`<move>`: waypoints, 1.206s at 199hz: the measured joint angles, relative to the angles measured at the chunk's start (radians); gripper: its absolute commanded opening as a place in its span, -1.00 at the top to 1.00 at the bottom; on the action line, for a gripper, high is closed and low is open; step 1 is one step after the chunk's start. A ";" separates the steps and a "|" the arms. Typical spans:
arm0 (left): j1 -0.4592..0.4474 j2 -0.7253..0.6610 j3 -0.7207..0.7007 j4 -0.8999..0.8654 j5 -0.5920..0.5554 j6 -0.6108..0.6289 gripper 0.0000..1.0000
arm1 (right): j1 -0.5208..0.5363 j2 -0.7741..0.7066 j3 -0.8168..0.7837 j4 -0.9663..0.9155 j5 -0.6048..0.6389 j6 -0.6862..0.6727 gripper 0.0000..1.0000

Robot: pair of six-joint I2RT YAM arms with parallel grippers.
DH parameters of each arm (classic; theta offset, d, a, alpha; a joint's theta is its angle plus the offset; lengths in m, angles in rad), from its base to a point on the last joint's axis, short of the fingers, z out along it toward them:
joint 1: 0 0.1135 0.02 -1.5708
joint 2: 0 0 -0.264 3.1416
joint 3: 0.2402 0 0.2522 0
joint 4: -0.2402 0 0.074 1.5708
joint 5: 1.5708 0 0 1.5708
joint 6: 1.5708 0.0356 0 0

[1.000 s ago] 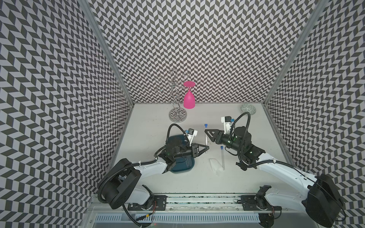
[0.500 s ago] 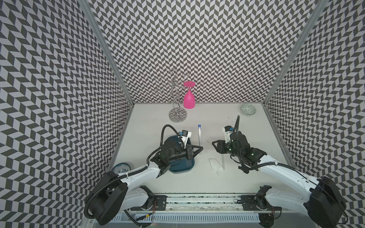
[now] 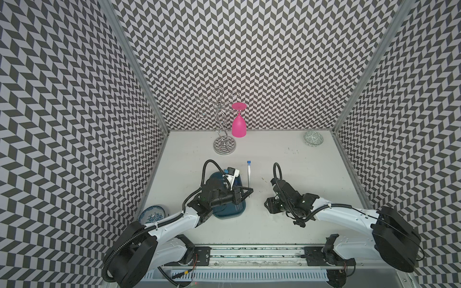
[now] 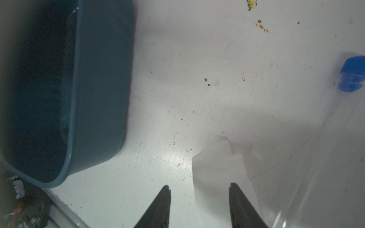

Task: Wipe the exteriors of test tubes
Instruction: Pick up the cleaning item at the center of the board.

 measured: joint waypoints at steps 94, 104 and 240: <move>0.000 -0.024 -0.017 -0.020 -0.005 0.010 0.77 | 0.036 0.159 0.123 -0.077 0.159 0.033 0.86; 0.000 -0.026 -0.017 -0.024 -0.005 0.013 0.77 | 0.037 0.157 0.123 -0.091 0.166 0.034 0.89; -0.007 0.060 0.021 -0.040 0.003 0.040 0.75 | -0.222 -0.438 -0.016 0.241 -0.203 0.204 1.00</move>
